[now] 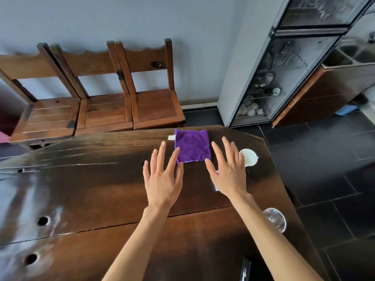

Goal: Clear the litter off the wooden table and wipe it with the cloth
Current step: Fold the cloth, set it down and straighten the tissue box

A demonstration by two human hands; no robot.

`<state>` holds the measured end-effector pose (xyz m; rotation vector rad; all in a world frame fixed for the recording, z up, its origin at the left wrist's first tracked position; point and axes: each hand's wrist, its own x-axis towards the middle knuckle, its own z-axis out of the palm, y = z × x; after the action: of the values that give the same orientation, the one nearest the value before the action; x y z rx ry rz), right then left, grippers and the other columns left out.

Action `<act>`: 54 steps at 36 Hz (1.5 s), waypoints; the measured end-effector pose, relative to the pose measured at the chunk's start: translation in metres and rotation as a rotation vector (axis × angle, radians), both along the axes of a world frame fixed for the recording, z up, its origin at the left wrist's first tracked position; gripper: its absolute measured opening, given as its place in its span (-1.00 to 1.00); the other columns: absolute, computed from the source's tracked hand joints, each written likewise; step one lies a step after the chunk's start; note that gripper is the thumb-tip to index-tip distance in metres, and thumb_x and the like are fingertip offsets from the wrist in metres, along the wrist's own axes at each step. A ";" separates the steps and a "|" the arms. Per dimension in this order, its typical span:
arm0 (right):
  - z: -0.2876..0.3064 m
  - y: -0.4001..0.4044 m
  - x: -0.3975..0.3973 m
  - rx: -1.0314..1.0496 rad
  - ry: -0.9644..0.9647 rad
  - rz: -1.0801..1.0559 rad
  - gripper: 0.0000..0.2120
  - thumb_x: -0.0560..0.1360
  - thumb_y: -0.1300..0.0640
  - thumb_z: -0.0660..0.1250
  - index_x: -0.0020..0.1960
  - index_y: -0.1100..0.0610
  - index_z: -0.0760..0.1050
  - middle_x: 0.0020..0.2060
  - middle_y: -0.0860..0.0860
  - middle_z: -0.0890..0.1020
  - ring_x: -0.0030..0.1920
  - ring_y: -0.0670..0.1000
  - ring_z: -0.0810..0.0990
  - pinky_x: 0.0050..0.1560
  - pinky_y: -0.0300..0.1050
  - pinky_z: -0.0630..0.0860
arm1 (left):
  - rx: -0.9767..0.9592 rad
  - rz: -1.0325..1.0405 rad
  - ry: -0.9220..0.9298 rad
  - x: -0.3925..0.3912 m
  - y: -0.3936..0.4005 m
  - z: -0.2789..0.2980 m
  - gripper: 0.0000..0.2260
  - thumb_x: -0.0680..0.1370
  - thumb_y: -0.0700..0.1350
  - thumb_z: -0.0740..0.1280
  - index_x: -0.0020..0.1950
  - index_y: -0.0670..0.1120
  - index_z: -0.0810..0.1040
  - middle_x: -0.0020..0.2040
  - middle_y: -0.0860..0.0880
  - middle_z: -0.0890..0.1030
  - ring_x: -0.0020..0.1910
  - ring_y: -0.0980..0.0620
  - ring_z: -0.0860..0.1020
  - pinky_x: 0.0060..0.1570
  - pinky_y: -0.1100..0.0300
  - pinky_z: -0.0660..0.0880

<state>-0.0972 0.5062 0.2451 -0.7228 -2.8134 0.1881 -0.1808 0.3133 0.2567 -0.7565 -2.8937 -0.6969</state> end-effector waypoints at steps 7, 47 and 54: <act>0.019 -0.065 0.077 -0.017 -0.056 -0.003 -0.40 0.63 -0.29 0.02 0.60 -0.07 0.22 0.62 0.08 0.17 0.60 0.22 0.16 0.49 0.38 0.20 | -0.052 0.005 0.030 0.075 -0.060 0.017 -0.49 0.69 0.25 -0.08 0.60 0.20 0.27 0.69 0.01 0.07 0.66 -0.11 0.05 0.58 -0.24 0.03; 0.042 -0.219 0.433 0.017 -0.083 -0.211 -0.36 0.61 -0.28 0.11 0.62 -0.05 0.18 0.63 0.05 0.17 0.61 0.19 0.14 0.47 0.36 0.20 | -0.111 -0.183 0.041 0.389 -0.208 0.012 -0.46 0.66 0.27 0.02 0.64 0.23 0.16 0.69 0.01 0.07 0.66 -0.10 0.06 0.54 -0.18 -0.02; 0.022 -0.155 0.441 -0.041 -0.135 -0.090 -0.32 0.60 -0.32 0.06 0.64 -0.07 0.12 0.64 0.03 0.12 0.63 0.15 0.07 0.52 0.33 0.16 | -0.178 -0.121 -0.005 0.412 -0.159 -0.014 -0.43 0.66 0.29 0.00 0.65 0.13 0.20 0.68 -0.03 0.13 0.64 -0.08 0.03 0.54 -0.18 -0.03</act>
<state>0.3439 0.3514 0.2676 -0.9017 -2.9029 0.1889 0.2308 0.1544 0.2423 -0.9574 -2.9639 -0.4544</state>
